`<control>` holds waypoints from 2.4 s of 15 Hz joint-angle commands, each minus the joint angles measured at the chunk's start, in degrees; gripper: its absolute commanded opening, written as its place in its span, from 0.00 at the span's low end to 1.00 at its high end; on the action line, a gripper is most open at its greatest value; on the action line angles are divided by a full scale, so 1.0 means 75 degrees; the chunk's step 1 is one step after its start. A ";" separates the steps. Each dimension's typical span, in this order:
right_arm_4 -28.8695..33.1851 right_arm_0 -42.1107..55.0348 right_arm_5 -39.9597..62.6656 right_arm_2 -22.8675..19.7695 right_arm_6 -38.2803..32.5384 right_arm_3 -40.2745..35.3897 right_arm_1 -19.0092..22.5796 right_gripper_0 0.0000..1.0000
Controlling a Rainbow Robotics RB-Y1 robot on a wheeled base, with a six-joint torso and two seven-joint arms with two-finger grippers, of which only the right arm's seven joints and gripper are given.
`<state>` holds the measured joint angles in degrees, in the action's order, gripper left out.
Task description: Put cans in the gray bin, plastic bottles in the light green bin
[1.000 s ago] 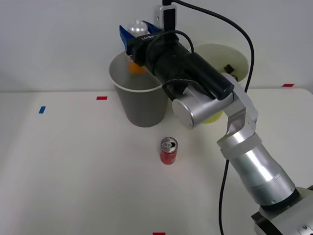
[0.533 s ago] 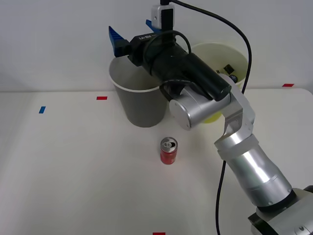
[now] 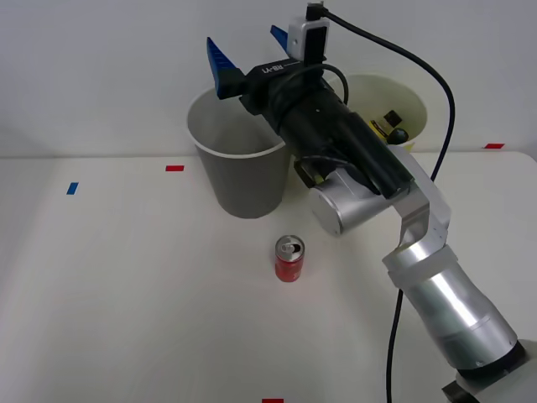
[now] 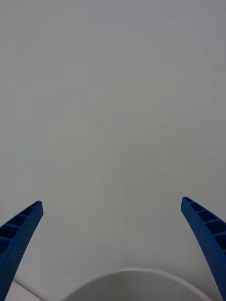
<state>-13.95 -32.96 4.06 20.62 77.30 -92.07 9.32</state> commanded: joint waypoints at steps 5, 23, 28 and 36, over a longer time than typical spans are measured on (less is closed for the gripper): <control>-0.0085 0.2274 -0.1560 -0.0393 -0.0123 -0.1540 0.0819 1.00; -0.0074 0.7126 -0.2674 -0.1811 0.0123 -0.3099 0.1558 1.00; -0.0191 0.8380 -0.3025 -0.1975 0.0182 -0.3099 0.1241 1.00; -0.0050 0.9716 -0.3189 -0.1987 0.0217 -0.3099 0.0726 1.00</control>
<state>-14.49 38.99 -19.84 5.29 79.18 -115.32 15.58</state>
